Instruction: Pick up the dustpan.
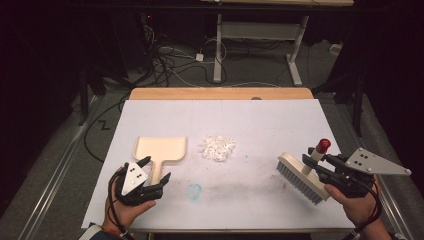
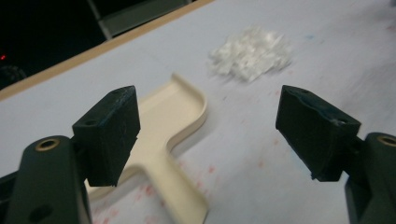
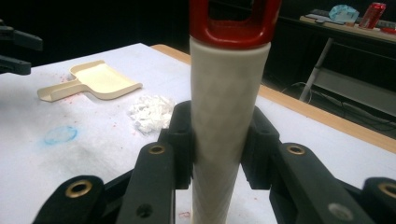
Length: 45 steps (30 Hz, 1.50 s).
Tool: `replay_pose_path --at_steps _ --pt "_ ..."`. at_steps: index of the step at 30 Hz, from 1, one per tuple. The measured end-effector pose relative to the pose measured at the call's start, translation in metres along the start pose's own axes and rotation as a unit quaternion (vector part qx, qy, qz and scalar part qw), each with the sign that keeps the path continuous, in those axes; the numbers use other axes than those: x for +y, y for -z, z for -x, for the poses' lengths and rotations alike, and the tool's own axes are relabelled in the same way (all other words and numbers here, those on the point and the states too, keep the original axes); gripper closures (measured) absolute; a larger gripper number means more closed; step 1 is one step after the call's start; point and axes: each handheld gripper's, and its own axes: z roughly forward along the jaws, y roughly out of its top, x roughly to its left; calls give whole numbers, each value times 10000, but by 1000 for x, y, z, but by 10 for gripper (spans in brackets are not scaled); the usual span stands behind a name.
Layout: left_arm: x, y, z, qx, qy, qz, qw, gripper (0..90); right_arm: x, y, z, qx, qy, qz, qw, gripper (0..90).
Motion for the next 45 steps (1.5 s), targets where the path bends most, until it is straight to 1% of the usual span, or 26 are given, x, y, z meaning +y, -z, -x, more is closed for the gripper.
replay_pose_path --at_steps 2,5,7,9,10,11,12,13,15,19,20,21,22,23,25,26,27,28,30,33,36,40,42,43,44,45 --pt "-5 3 -1 136 61 -83 9999 211 0 0 1 -49 14 -1 10000 698" --pt "-10 2 -3 179 310 -321 9988 212 0 1 2 -105 2 4 9999 698" --pt "-12 -1 -3 257 477 -542 9971 211 -1 2 3 -149 11 -7 9999 698" --pt "-14 -3 -2 220 592 -692 9956 211 -1 1 3 -160 29 -18 9999 698" --pt "-15 -5 -2 263 649 -814 9942 212 -2 1 4 -167 13 -33 9999 698" --pt "-15 -6 -2 242 725 -905 9930 211 -2 0 4 -187 10 -44 9998 698" --pt "-16 -8 -2 232 824 -1013 9912 212 -2 -1 5 -217 45 -64 9997 698" --pt "-16 -10 -2 226 939 -1163 9885 212 -3 -2 4 -224 40 -75 9997 698" --pt "-18 -16 -2 117 1140 -1364 9840 217 -3 -2 3 -216 50 -99 9997 698" --pt "-16 -35 -4 188 1156 -1736 9778 220 -3 -4 4 -218 67 -122 9997 698" --pt "-15 -41 -7 188 1196 -1788 9764 236 -4 -5 4 -232 50 -127 9996 698" --pt "-12 -53 -16 263 1300 -1863 9735 243 -4 -6 5 -225 61 -134 9996 698" --pt "-12 -53 -16 263 1300 -1863 9735 251 -4 -6 5 -223 54 -138 9996 698" --pt "-11 -59 -22 275 1391 -1919 9711 251 -4 -6 5 -223 54 -138 9996 698" --pt "-11 -71 -30 350 1485 -2037 9671 272 -5 -6 5 -232 38 -145 9996 698" --pt "-11 -77 -34 315 1570 -2087 9648 278 -5 -6 5 -233 26 -152 9996 698" --pt "-10 -80 -37 300 1643 -2054 9643 288 -6 -7 6 -229 28 -142 9996 698" --pt "-7 -85 -40 369 1652 -2078 9634 295 -6 -7 6 -221 24 -154 9996 698" --pt "-5 -88 -42 367 1645 -2111 9628 310 -6 -7 5 -219 14 -169 9996 698" --pt "-2 -91 -47 333 1677 -2173 9610 380 -6 -8 5 -188 21 -171 9997 698" --pt "-1 -93 -52 258 1622 -2197 9616 498 -7 -10 4 -163 29 -209 9996 698" --pt "1 -95 -56 203 1463 -2204 9642 617 -7 -11 3 -161 32 -241 9996 698" --pt "1 -95 -57 147 1441 -2228 9640 635 -7 -11 4 -165 30 -244 9996 698" --pt "2 -95 -60 48 1404 -2247 9642 636 -8 -11 4 -172 15 -258 9995 698" --pt "2 -95 -60 48 1404 -2247 9642 637 -8 -11 4 -172 15 -258 9995 698" --pt "3 -95 -62 17 1337 -2277 9645 637 -8 -11 5 -158 19 -256 9995 698"
